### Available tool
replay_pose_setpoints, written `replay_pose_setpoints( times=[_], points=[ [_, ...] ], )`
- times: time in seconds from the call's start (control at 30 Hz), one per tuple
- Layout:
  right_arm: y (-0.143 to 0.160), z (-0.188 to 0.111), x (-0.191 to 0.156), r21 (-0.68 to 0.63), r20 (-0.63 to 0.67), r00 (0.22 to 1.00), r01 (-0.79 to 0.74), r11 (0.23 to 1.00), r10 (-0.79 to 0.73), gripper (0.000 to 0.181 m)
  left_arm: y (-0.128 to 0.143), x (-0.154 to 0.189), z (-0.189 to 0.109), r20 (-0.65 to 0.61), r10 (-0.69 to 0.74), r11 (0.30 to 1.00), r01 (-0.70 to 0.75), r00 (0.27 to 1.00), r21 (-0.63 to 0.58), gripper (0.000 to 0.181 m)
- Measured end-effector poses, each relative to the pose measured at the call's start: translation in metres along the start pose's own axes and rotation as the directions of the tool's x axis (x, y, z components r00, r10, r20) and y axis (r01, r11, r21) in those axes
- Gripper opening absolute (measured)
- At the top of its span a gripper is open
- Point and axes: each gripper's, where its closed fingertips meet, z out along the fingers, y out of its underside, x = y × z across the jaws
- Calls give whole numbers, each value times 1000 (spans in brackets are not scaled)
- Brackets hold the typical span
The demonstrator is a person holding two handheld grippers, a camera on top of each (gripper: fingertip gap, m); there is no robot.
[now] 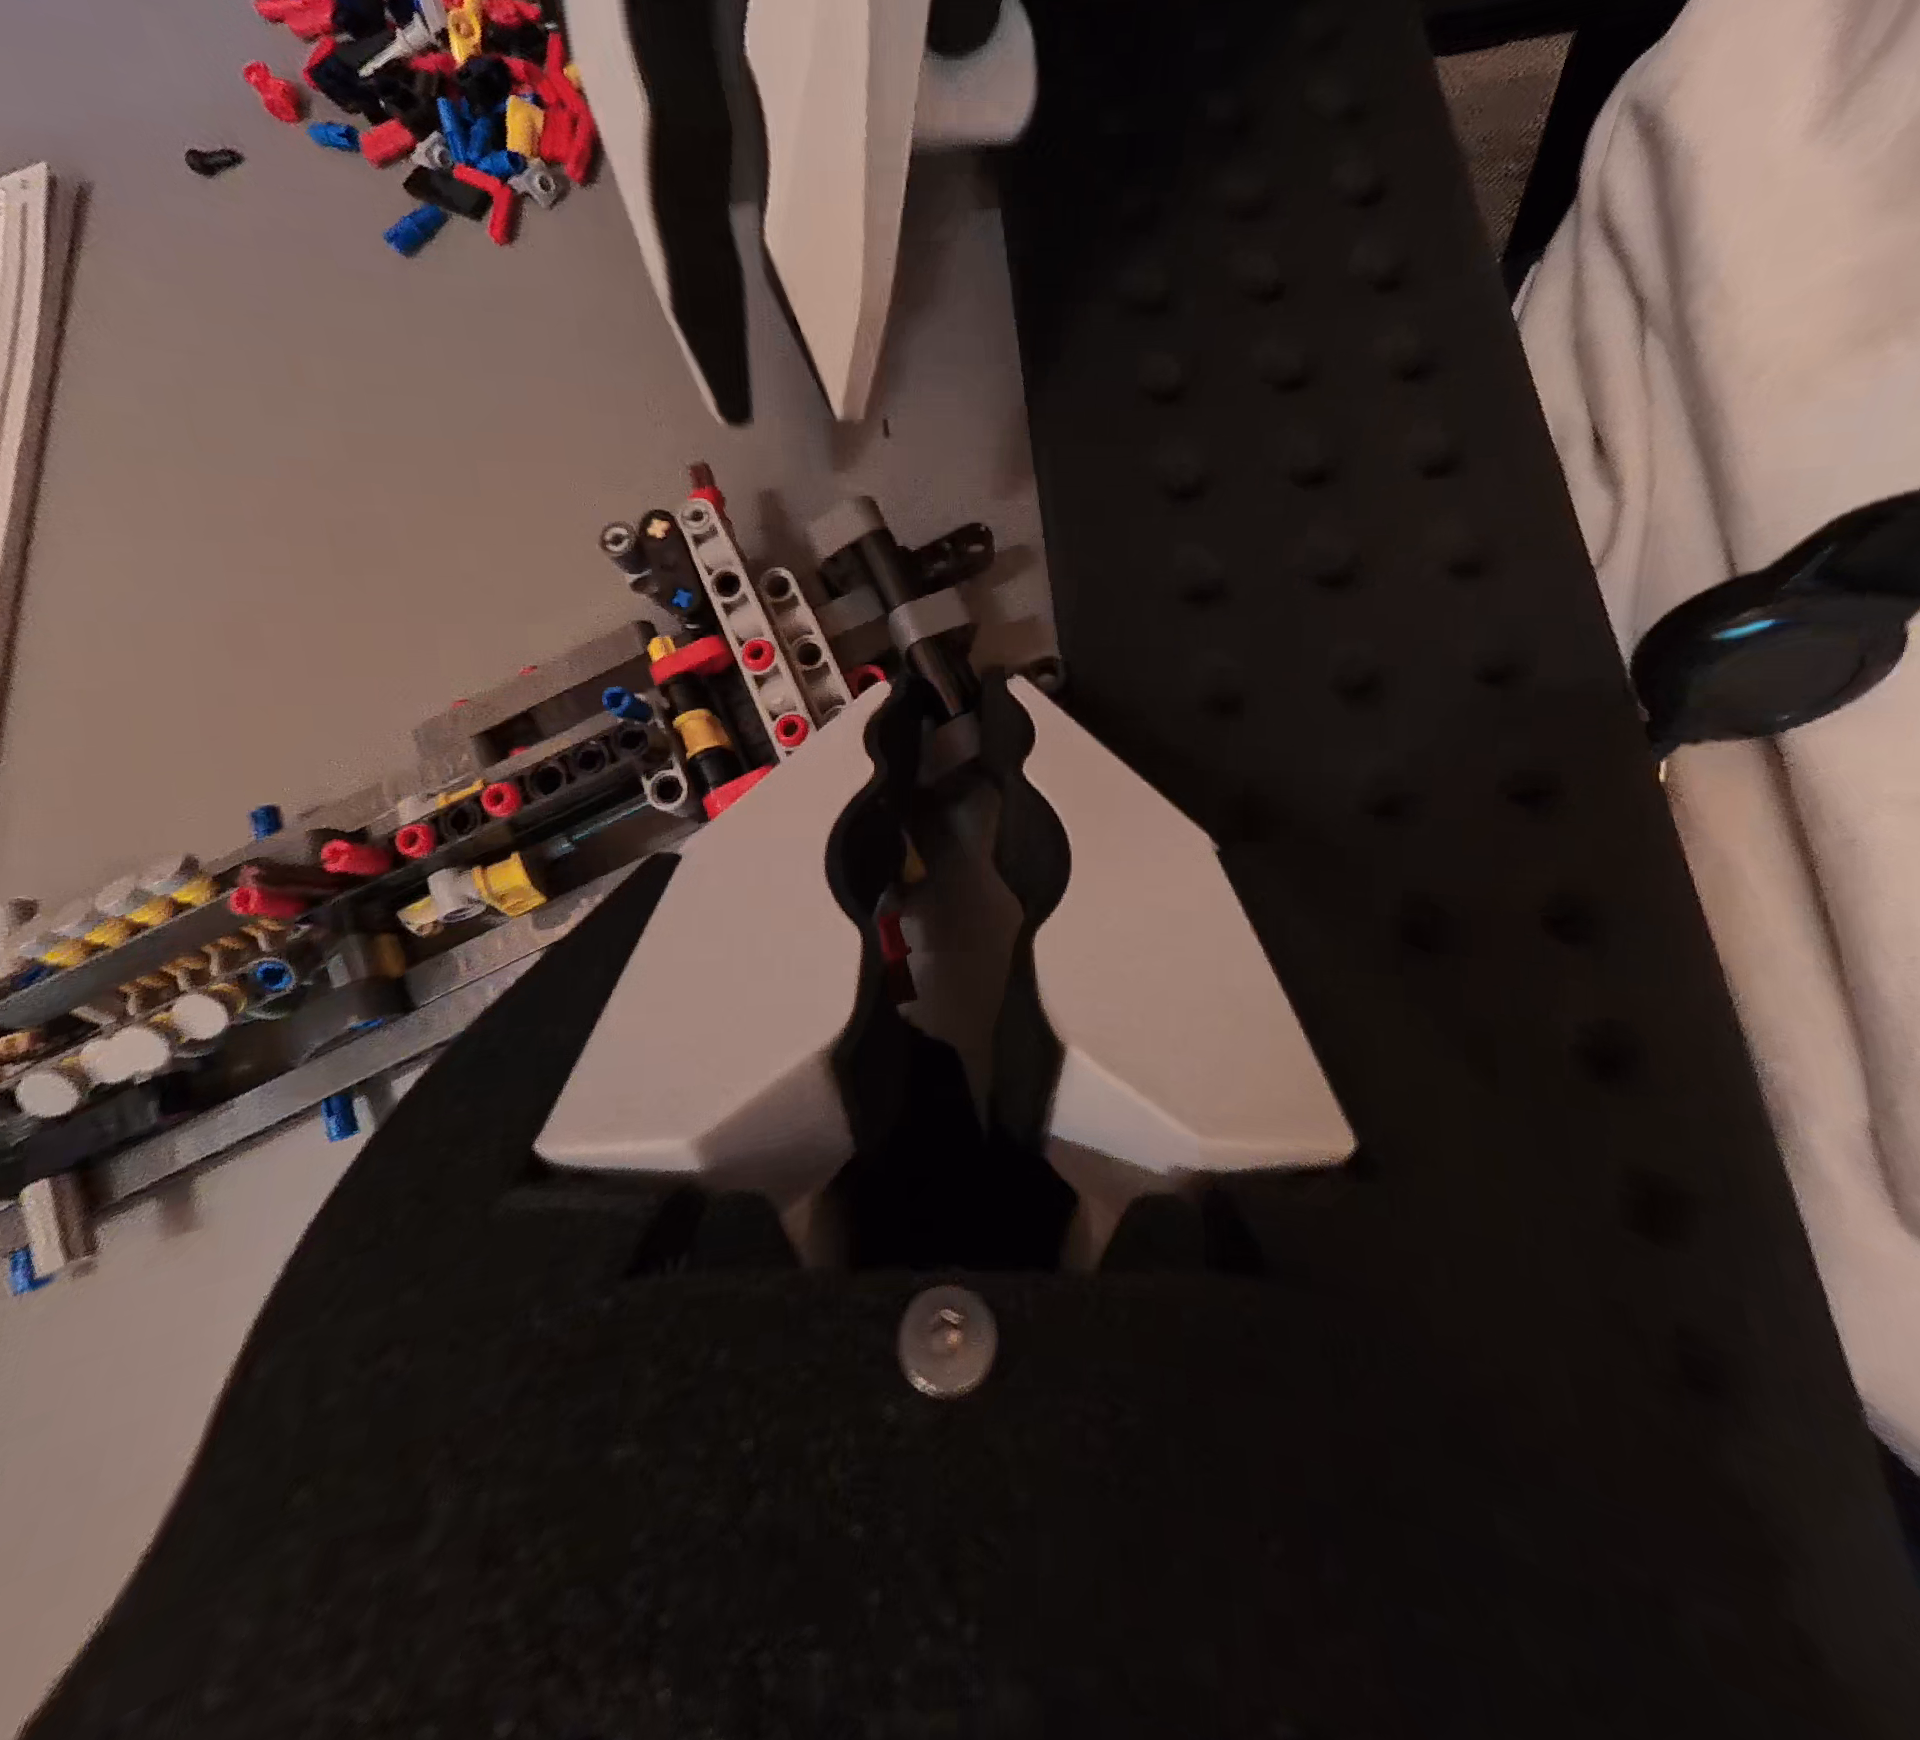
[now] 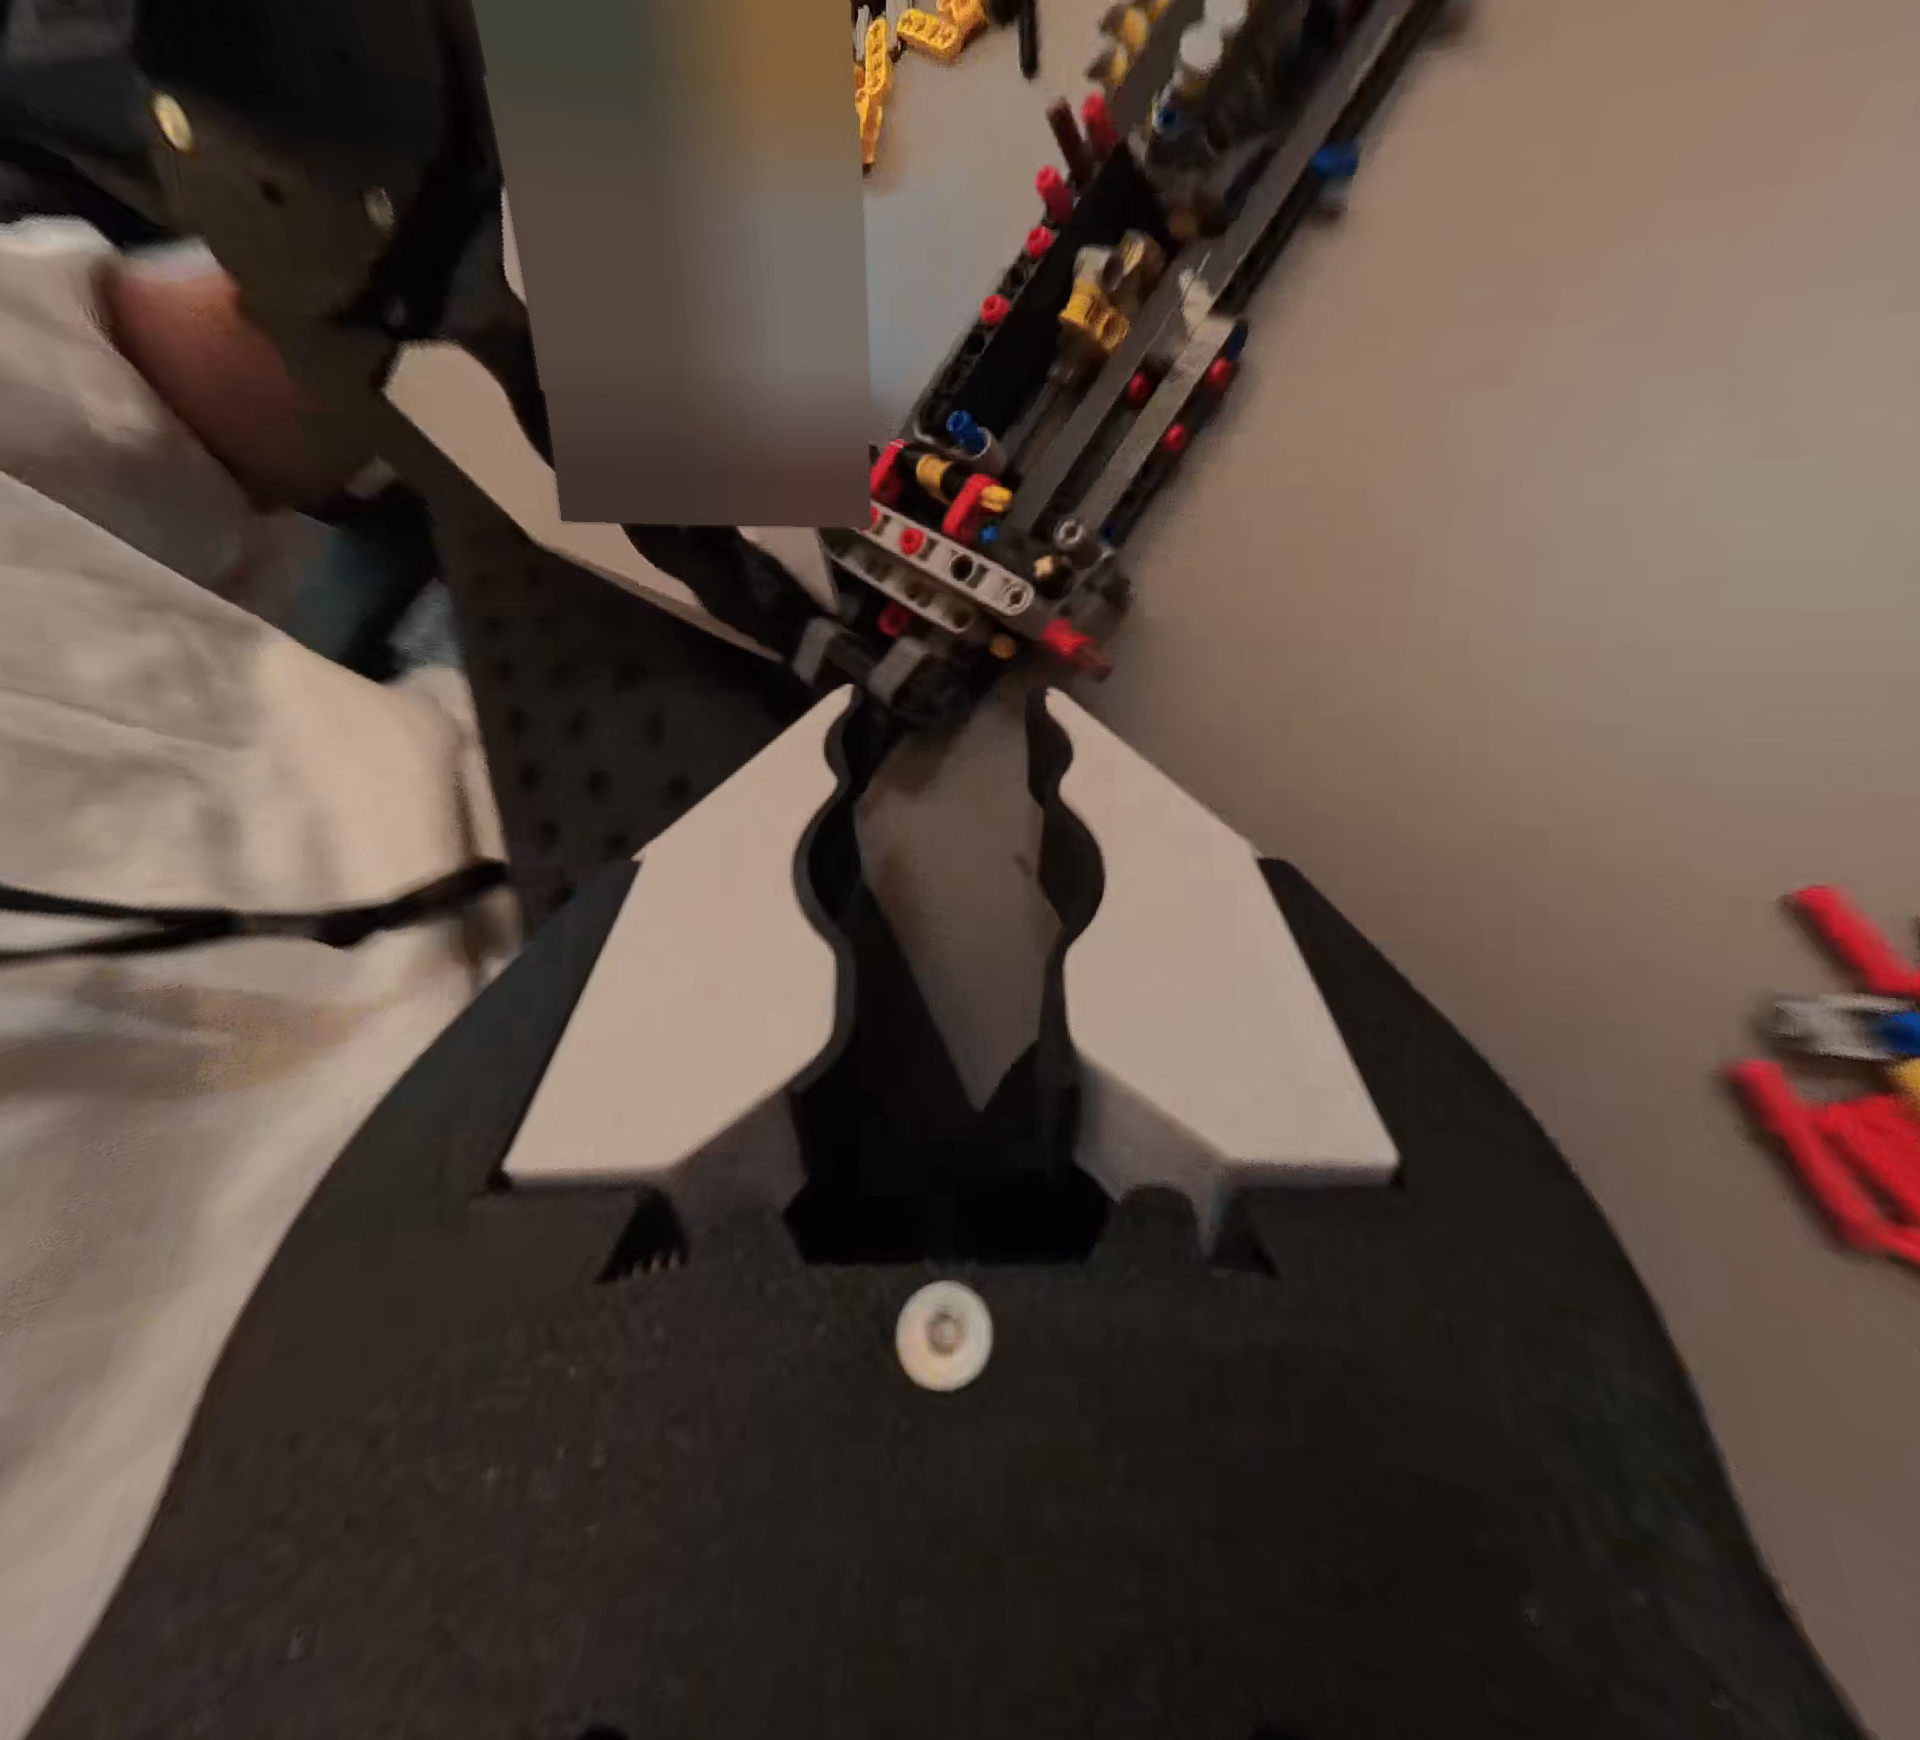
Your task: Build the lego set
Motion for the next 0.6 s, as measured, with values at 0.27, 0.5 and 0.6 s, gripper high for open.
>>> replay_pose_setpoints(
  times=[0.27, 0.5, 0.6],
  points=[
    [-10, 3, -16, -72, -3, 875, 483, 873, -484, 26, -20, -1, -29, -8, -74, 984, 74, 997, 162, 20],
    [3, 18, -10, -192, 160, 791, 612, 767, -591, 26, 3, 3, -22, 15, -232, 971, 231, 973, 64, 26],
    [11, 24, -4, -244, 163, 749, 661, 709, -642, 22, 9, 2, -13, 38, -241, 970, 241, 970, 16, 21]
  ],
)
